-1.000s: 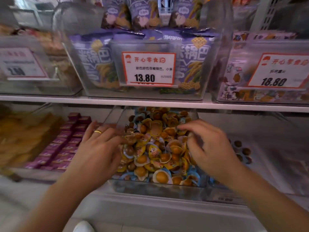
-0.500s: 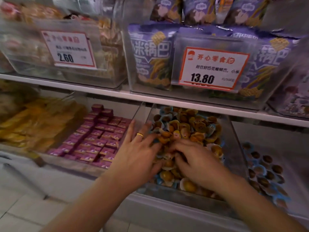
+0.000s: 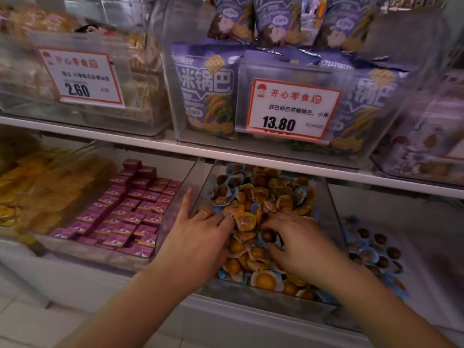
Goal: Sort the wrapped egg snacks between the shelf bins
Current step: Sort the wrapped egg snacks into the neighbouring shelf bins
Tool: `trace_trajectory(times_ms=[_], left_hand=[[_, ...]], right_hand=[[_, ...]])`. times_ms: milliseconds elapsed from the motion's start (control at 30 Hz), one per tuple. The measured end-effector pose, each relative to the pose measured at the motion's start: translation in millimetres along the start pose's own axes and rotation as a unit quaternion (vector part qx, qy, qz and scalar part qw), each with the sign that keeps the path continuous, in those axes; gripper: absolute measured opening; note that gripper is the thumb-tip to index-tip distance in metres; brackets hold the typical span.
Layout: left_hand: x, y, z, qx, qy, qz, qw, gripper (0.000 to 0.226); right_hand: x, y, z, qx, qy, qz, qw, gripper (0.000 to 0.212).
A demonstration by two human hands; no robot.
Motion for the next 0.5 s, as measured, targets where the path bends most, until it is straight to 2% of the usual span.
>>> trace_trajectory(times_ms=[67,200,300,400,467,500], left_hand=[[-2.3,1.2,0.3,0.034,0.025,-0.027,0.999,0.022],[-11.3,9.2,1.2,0.130,0.078,-0.153,0.977,0.023],[-17.9,17.1,-1.9,0.265,0.171,-0.206,0.926,0.022],[-24.4,11.3,-20.0,0.410,0.272,-0.192,0.849,0.009],[-29.5,0.4,-33.2,0.452,0.290,-0.158,0.829,0.005],[-32.2,-5.3,-38.6,0.456,0.284,-0.138,0.832,0.007]], right_hand=[[2.1,3.1,-1.1,-0.017,-0.020,-0.024,0.999,0.024],[6.8,8.5,-3.4,-0.069,-0.061,-0.045,0.995,0.028],[5.8,17.4,-3.6,-0.187,-0.129,-0.112,0.967,0.029],[4.2,35.9,-9.6,-0.340,-0.233,-0.190,0.891,0.023],[7.9,48.5,-16.0,-0.395,-0.263,-0.197,0.858,0.020],[11.8,54.3,-17.8,-0.399,-0.257,-0.188,0.860,0.018]])
Point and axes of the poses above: each hand's wrist, its own x-axis away from the middle knuckle, its own y-axis out of the back of the hand, z = x × y, the point moved 2 cm from there along -x, towards the middle knuckle, and after that the axes turned 15 degrees about -z, right-handed, at the moved point
